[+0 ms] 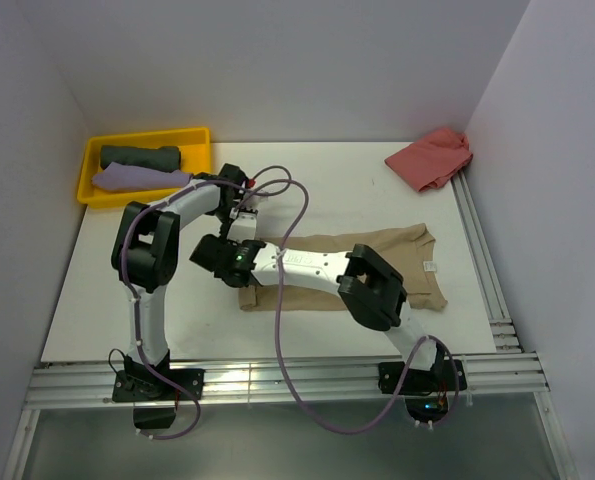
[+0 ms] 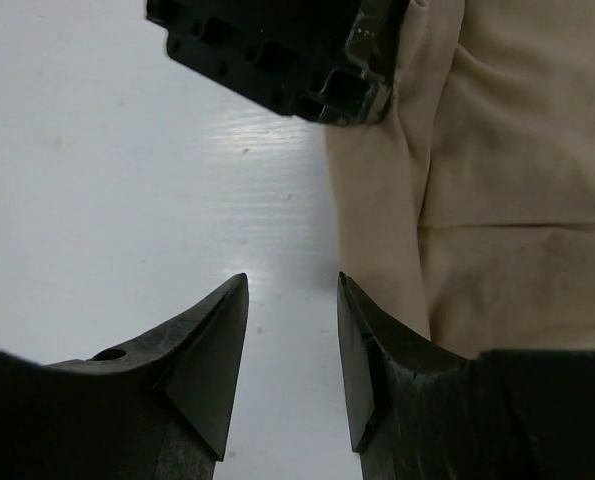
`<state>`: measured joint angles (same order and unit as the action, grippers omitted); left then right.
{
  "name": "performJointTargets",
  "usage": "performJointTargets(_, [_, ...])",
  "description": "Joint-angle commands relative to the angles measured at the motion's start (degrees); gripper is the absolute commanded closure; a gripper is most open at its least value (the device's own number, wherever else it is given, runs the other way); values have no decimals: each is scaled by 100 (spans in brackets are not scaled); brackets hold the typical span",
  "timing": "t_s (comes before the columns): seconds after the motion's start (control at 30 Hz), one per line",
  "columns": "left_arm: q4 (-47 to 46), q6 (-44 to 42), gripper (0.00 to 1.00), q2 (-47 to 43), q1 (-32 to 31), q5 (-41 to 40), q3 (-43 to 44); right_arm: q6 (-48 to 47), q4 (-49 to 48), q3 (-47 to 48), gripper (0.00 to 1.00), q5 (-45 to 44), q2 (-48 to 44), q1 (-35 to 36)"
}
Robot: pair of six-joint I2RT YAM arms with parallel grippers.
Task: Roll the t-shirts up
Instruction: Roll the tshirt
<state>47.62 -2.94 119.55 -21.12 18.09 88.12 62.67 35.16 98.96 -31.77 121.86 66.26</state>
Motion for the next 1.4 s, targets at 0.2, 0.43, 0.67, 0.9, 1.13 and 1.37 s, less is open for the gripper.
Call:
performJointTargets(0.2, [-77, -172, 98, 25, -93, -490, 65, -168, 1037, 959, 52, -796, 602, 1])
performJointTargets(0.43, [-59, -154, 98, 51, -146, -516, 83, -159, 1274, 1126, 52, -892, 821, 71])
performJointTargets(0.67, [-59, -163, 98, 69, -173, -525, 92, -107, 1661, 1494, 52, -1015, 1216, 141])
performJointTargets(0.9, [-68, -172, 98, 60, -181, -552, 92, 95, 2442, 2249, 52, -1244, 1665, 273])
performJointTargets(1.13, [-77, -172, 98, 69, -181, -534, 100, 411, 2917, 2198, 55, -1104, 1850, 361])
performJointTargets(1.37, [-77, -154, 98, 122, -181, -499, 144, 614, 3085, 2066, 69, -963, 1920, 449])
